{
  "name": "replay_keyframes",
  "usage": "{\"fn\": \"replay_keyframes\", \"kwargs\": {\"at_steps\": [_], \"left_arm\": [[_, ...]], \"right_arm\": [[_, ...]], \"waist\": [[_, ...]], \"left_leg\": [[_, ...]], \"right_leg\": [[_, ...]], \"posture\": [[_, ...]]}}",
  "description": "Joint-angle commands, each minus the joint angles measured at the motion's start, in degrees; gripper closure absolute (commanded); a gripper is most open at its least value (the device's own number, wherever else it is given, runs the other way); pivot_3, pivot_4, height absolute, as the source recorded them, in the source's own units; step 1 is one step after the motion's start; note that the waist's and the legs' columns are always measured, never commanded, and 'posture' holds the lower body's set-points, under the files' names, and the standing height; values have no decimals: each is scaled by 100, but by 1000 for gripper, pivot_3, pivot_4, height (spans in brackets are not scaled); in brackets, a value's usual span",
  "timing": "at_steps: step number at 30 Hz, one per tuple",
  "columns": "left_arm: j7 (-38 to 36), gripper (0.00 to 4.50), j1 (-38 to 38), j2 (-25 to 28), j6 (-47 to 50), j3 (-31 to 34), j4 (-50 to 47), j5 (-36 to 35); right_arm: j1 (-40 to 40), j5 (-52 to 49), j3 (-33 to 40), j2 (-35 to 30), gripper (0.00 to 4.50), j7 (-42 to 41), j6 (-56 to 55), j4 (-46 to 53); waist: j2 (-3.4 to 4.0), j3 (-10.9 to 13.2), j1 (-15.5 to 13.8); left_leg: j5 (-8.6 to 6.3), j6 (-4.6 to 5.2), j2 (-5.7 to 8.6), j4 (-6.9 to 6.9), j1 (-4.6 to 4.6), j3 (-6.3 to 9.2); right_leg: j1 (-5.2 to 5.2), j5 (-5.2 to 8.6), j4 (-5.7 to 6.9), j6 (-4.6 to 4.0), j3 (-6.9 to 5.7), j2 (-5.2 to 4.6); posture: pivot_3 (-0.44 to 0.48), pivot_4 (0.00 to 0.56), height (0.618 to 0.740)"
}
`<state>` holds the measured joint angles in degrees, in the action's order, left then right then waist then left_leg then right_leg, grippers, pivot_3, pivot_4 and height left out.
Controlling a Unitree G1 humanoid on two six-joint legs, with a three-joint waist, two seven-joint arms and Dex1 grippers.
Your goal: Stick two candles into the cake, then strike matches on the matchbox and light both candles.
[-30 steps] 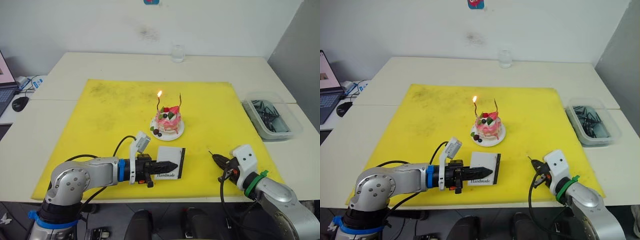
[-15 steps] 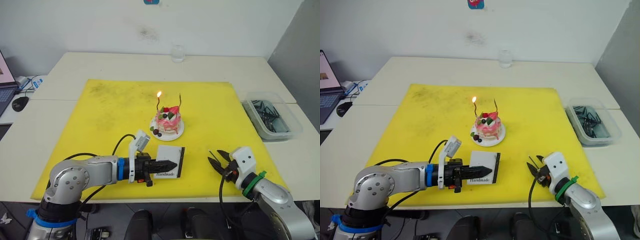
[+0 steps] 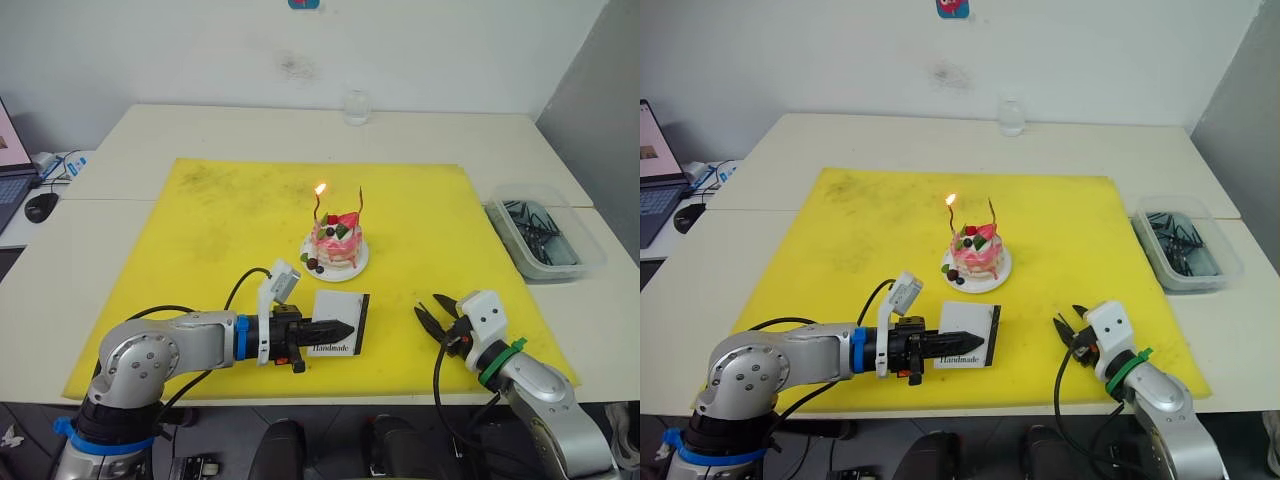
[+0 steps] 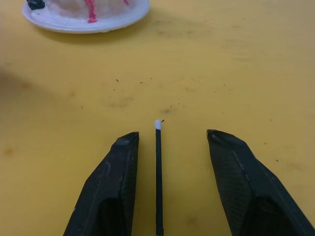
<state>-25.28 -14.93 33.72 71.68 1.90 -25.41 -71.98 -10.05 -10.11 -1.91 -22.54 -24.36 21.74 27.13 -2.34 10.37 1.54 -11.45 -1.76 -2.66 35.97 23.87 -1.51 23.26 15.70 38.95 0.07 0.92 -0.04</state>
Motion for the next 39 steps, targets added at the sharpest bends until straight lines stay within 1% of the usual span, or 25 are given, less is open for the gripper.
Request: {"fn": "replay_keyframes", "kwargs": {"at_steps": [1, 3, 6, 7, 16, 19, 22, 25, 28, 34, 39], "left_arm": [[25, 4500, -6, -4, -81, 55, -218, -123], [35, 4500, -21, -7, -79, 52, -212, -126], [56, 4500, -42, -14, -77, 44, -205, -137], [62, 4500, -50, -16, -77, 43, -199, -140], [43, 4500, -95, -59, -118, -1, -154, -63], [45, 4500, -58, -116, -206, -24, -163, 13], [-110, 4500, 0, -108, -371, -58, -102, 228], [-199, 4500, -91, -192, -548, -158, -30, 482], [-236, 4500, -222, -264, -631, -171, 31, 585], [-418, 4500, -289, -247, -758, -200, 123, 871], [-525, 4500, -393, -254, -828, -216, 215, 1118]], "right_arm": [[-16, 72, -62, -21, 2600, 46, 101, 63], [-27, 68, -69, -35, 3115, 39, 135, 74], [-44, 98, -102, -60, 4229, 34, 143, 66], [-53, 104, -114, -61, 4469, 32, 139, 59], [9, 74, -124, -16, 4469, 32, 127, 88], [30, -22, -58, -18, 4469, 6, 140, 216], [160, -48, -118, -82, 4469, -29, 250, 463], [353, -129, -32, -319, 4469, -192, 418, 828], [569, -270, 132, -607, 4469, -366, 663, 1167], [991, -588, 373, -1266, 4469, -762, 1123, 1714], [1699, -874, 293, -2039, 4469, -1444, 1312, 2013]], "waist": [[0, 0, 0], [0, -1, 0], [-2, -3, -1], [-2, -3, -1], [-6, -7, -1], [-6, -7, -1], [-6, -7, 2], [-4, -6, 1], [-5, -6, -7], [-5, -6, -8], [-5, -5, -2]], "left_leg": [[0, 0, 0, 0, 0, 0], [0, 0, 0, 0, -1, 1], [0, 0, 1, 2, -1, 1], [0, 0, 1, 2, -1, 0], [0, 0, 0, 2, -2, 1], [0, 0, 0, 2, -2, 0], [0, 0, 0, 3, -2, 0], [0, 0, 1, 2, -2, -1], [0, 0, 3, 3, -1, 1], [0, 0, 3, 2, 1, 1], [0, 1, 3, 4, -1, 1]], "right_leg": [[0, 0, 0, 0, 0, 0], [0, 0, 0, 0, -1, 0], [-2, -1, 1, 2, 0, 0], [-2, -1, 1, 2, 0, 0], [-3, -1, 0, 2, -1, 0], [-3, -2, 1, 2, -1, 0], [-3, -2, 1, 3, 0, 0], [-1, -2, 2, 3, 1, 0], [-3, -3, 2, 3, -2, 1], [-2, -3, 0, 3, -1, 1], [-2, -3, 1, 4, -2, 2]], "posture": [[0, 150, 740], [0, 150, 740], [0, 150, 740], [0, 150, 740], [0, 150, 740], [0, 150, 740], [0, 150, 740], [0, 150, 740], [0, 150, 740], [0, 150, 740], [0, 150, 740]]}}
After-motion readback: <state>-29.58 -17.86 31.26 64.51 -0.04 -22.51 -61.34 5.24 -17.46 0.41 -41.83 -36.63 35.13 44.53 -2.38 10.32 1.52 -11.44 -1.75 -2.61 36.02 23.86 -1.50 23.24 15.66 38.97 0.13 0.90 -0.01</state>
